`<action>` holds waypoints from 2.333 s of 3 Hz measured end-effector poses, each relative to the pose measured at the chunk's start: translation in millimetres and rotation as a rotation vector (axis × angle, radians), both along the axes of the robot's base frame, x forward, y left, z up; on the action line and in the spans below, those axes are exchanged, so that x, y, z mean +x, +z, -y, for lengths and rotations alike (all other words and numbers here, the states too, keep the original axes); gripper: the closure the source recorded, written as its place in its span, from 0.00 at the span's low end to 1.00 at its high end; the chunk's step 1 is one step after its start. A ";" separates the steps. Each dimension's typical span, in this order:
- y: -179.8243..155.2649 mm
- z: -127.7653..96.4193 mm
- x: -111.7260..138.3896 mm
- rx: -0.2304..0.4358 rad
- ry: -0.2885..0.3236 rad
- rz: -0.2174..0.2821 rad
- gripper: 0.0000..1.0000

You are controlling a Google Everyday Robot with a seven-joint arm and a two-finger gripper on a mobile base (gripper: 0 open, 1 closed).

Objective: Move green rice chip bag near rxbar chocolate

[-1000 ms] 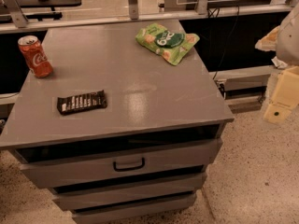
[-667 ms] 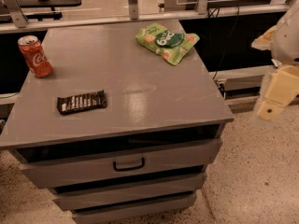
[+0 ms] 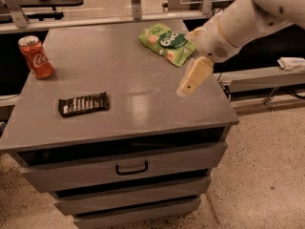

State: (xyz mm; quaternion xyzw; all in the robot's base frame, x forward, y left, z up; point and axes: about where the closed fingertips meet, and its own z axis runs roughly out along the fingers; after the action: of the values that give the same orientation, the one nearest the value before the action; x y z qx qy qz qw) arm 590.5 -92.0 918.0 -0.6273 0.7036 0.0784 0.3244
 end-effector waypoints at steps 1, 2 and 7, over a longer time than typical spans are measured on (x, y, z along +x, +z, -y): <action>-1.4 -7.3 31.3 0.054 -0.029 0.065 0.00; -1.6 -9.4 28.8 0.062 -0.033 0.062 0.00; -10.2 30.5 190.9 0.308 -0.400 0.236 0.00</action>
Offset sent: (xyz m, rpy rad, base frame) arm 0.0328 0.0072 -0.0047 0.0561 -0.0598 -0.0271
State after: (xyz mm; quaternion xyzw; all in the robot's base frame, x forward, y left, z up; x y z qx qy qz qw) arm 781.4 -122.4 907.8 -0.4240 0.7506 0.0451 0.5048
